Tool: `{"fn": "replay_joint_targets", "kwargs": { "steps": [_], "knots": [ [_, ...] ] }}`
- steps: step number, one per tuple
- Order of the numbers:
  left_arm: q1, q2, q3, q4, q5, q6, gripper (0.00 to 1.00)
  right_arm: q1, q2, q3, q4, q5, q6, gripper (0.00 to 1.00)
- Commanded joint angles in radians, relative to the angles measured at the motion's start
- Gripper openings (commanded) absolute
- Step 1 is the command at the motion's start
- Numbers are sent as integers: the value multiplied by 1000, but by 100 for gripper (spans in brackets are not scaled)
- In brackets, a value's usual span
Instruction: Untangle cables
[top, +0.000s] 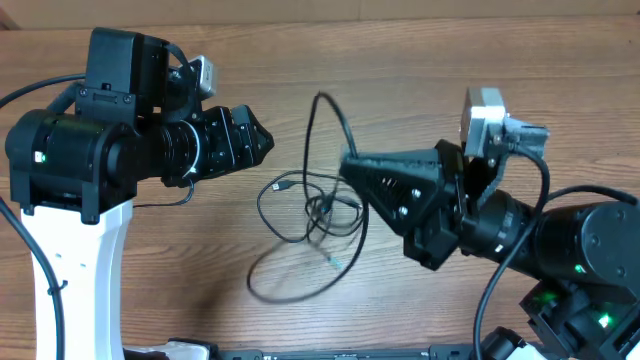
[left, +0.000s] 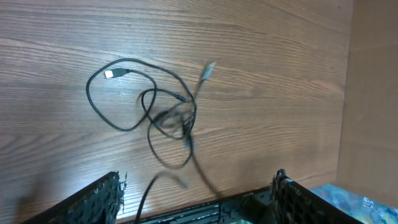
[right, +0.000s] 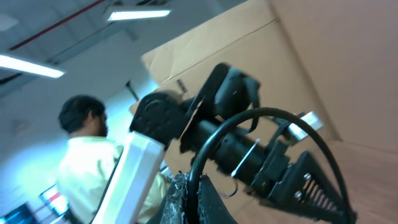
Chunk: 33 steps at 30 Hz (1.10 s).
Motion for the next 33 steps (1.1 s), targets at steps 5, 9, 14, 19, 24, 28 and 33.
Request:
{"fn": "replay_joint_targets", "kwargs": {
  "steps": [5,9,14,19,24,28,33],
  "knots": [
    [-2,7,15,1,-10,15,79,-3,10,24,-68,22,-78,4],
    [-2,7,15,-3,-10,15,79,-3,11,24,-60,89,3,4],
    [-2,7,15,-3,-10,15,79,-4,5,25,83,64,81,4],
    [-2,7,15,-4,-24,15,79,-4,-2,25,95,70,109,4],
    [-2,7,15,-1,-36,14,79,-3,21,24,-182,214,135,4],
    [-2,7,15,2,-35,14,79,-3,73,24,-322,246,327,4],
    [-2,7,15,-12,-36,15,79,-3,103,24,-57,-16,345,4]
  ]
}}
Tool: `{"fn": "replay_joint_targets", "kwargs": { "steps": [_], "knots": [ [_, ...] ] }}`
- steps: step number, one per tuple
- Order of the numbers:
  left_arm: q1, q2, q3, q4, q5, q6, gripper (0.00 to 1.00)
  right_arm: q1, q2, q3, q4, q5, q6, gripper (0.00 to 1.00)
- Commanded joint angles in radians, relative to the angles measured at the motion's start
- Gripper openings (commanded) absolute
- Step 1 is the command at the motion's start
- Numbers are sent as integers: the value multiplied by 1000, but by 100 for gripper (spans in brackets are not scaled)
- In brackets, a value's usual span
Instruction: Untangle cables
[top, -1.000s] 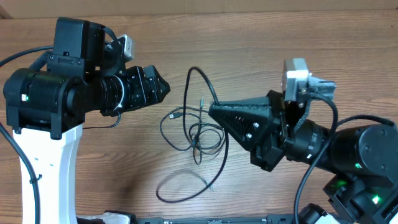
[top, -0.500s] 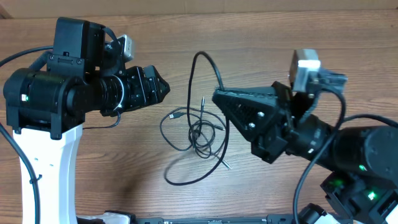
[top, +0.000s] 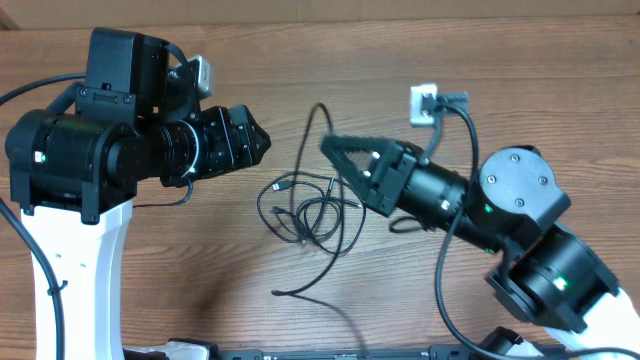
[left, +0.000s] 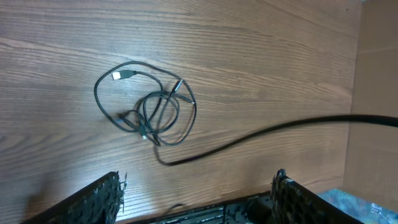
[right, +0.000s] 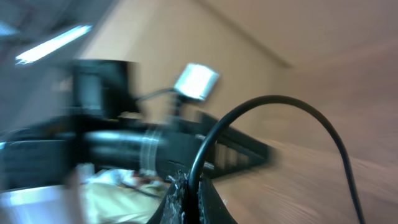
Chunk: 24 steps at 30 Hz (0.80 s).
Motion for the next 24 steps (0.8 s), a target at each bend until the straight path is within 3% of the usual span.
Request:
{"fn": "replay_joint_targets", "kwargs": {
  "steps": [1,4,8,16,19,24],
  "knots": [
    [-2,7,14,-11,-10,15,79,-2,-19,20,172,-188,54,4],
    [-2,7,14,-14,-10,15,79,-2,-29,20,246,-208,54,4],
    [-2,7,14,-13,-24,14,79,-3,-43,20,194,-181,-11,4],
    [-2,7,14,-15,-32,14,78,-3,-23,20,-206,78,-43,4],
    [-2,7,14,-16,-32,14,78,-2,-28,21,-181,66,-12,4],
    [-2,7,14,-19,-33,15,78,-2,-88,21,46,-68,-2,4]
  ]
}}
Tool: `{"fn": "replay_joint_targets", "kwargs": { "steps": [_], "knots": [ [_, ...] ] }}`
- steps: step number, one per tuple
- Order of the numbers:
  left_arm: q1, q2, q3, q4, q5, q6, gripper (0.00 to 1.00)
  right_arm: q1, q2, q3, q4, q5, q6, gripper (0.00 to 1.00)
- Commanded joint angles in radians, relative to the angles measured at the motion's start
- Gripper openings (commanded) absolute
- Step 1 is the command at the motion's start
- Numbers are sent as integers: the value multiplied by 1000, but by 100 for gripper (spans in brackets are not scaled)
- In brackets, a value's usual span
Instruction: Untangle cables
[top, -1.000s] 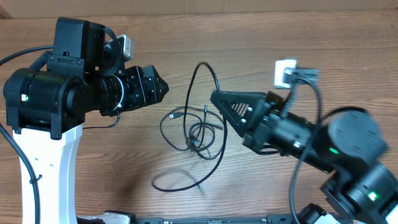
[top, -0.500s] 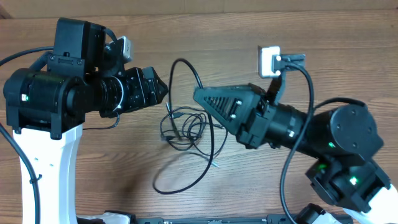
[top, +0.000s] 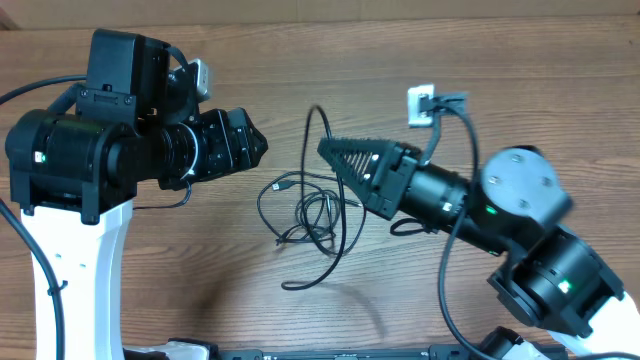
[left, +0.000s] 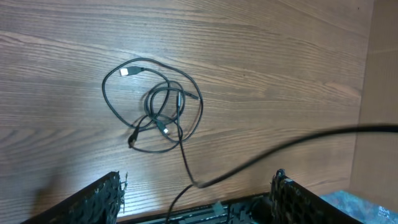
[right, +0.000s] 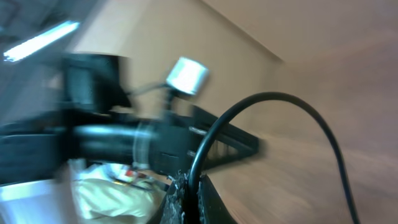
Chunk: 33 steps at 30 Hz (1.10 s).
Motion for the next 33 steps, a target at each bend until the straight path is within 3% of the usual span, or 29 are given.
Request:
{"fn": "replay_joint_targets", "kwargs": {
  "steps": [1,5,14,18,23,33],
  "knots": [
    [-2,7,14,0,-10,15,78,-2,-80,15,110,-81,10,4],
    [-2,7,14,2,-13,14,78,-2,-129,15,95,-87,9,4],
    [-2,7,14,9,-16,14,78,-2,-129,15,-115,-55,9,4],
    [-2,7,14,8,-16,14,78,-2,-123,15,-93,-94,7,4],
    [-2,7,14,5,-16,14,78,-2,-124,15,13,-282,-206,4],
    [-2,7,14,10,-16,13,78,-2,-27,15,-499,78,-288,4]
  ]
}}
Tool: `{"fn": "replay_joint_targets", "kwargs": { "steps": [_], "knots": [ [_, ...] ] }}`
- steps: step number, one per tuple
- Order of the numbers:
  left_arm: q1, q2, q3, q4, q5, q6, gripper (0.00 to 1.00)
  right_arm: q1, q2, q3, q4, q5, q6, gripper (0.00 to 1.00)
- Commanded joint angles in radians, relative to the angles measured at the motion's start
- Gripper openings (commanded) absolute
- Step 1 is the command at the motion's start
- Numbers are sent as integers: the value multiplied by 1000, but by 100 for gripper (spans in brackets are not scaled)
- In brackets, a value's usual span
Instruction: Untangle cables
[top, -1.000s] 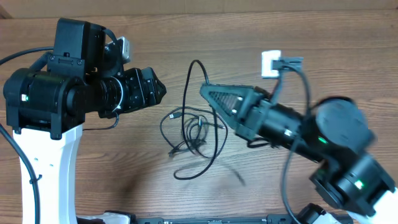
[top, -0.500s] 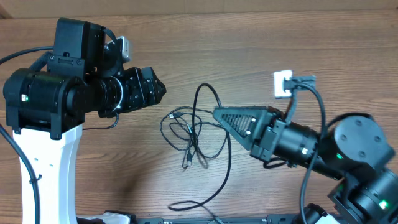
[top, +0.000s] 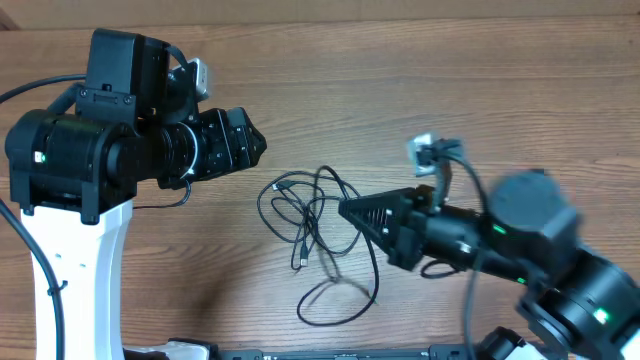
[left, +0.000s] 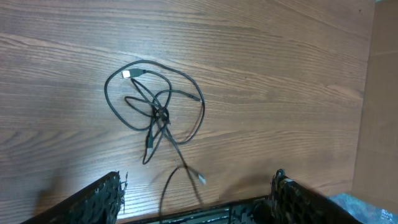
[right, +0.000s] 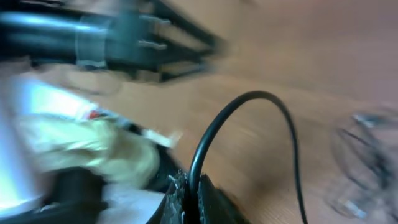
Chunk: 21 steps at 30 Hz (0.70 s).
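Observation:
A tangle of thin black cables (top: 305, 215) lies mid-table, one end bearing a silver USB plug (top: 279, 186). The left wrist view shows the tangle (left: 155, 112) knotted at its centre, the plug (left: 127, 74) at its upper left and a loose end trailing toward the camera. My right gripper (top: 345, 208) sits just right of the tangle, shut on a black cable (right: 249, 98) that arcs up from its fingers (right: 180, 186). My left gripper (top: 258, 144) hovers up and to the left of the tangle, open and holding nothing (left: 196, 202).
The wooden table (top: 420, 60) stretches behind the tangle. A loop of cable (top: 335, 300) lies toward the front edge. A brown cardboard wall (left: 380, 93) borders the table in the left wrist view.
My right gripper, still shut on the cable, has moved from beside the tangle's far edge toward the table's front. The tangle has changed shape and a loop now lies in front. The left arm has not moved.
My right gripper held a black cable above the tangle's right side at the oldest moment. It then pointed in from the right at the tangle's far side, the tangle differently shaped each time. Now it sits nearer the front, the tangle spread looser. My left gripper stayed open and still.

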Motion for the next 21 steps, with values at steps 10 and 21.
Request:
{"fn": "replay_joint_targets", "kwargs": {
  "steps": [10,21],
  "knots": [
    [-2,7,14,2,-7,12,78,0,84,22,-28,348,-124,4],
    [-2,8,14,3,-36,11,79,0,47,80,-133,892,-171,4]
  ]
}}
